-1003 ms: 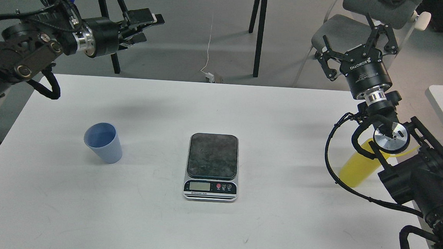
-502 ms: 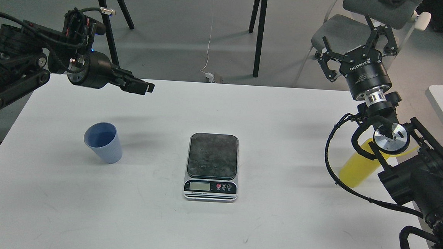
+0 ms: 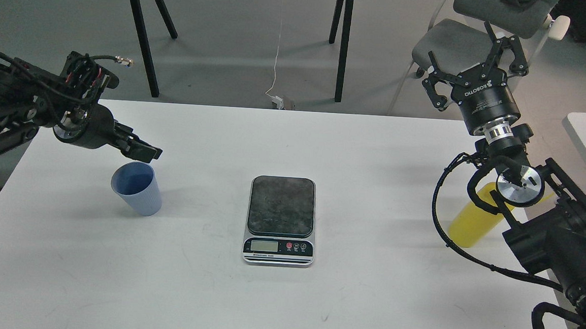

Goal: Pour seasoning into cup on scale with both arms
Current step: 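Lower the left gripper onto the blue cup and grasp it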

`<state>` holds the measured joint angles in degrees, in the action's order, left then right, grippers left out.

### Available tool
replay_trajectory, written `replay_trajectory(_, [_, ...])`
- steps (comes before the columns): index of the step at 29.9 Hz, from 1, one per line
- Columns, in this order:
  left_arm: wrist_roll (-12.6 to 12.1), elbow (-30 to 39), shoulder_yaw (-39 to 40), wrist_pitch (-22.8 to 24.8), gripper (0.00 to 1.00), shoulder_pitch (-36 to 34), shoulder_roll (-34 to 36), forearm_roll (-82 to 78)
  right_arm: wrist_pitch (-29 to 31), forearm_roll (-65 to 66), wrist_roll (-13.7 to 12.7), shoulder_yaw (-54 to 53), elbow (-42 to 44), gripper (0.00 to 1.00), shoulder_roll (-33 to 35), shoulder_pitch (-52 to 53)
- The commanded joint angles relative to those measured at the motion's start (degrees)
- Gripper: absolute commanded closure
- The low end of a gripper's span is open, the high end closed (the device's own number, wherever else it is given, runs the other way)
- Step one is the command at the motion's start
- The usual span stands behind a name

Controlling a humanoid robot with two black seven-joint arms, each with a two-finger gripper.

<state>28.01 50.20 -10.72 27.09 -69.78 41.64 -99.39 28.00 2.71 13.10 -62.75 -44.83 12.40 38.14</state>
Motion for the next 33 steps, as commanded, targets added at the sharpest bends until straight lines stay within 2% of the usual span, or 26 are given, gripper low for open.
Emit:
replay_trajectory(1, [-0.01, -0.01, 0.00, -0.02, 0.08, 0.52, 1.78, -0.02, 0.00, 0.01, 0.00, 0.00, -0.09, 0.01, -0.01, -0.35])
replay_trajectory(8, [-0.01, -0.63, 0.00, -2.74, 0.08, 4.38, 2.04, 0.07, 0.00, 0.01, 0.00, -0.09, -0.35, 0.01, -0.01, -0.35])
replay_trajectory(14, [-0.01, -2.83, 0.00, -3.10, 0.09, 5.79, 1.87, 0.25, 0.00, 0.01, 0.00, -0.09, -0.35, 0.01, -0.01, -0.35])
replay_trajectory(30, [-0.01, -5.64, -0.09, -5.21, 0.35, 7.64, 0.20, -0.28, 0.00, 0.01, 0.00, 0.00, -0.35, 0.01, -0.01, -0.43])
replay_trajectory(33, [-0.01, -5.55, -0.09, -5.21, 0.36, 7.81, 0.02, -0.28, 0.00, 0.01, 0.00, 0.00, -0.35, 0.01, -0.01, -0.43])
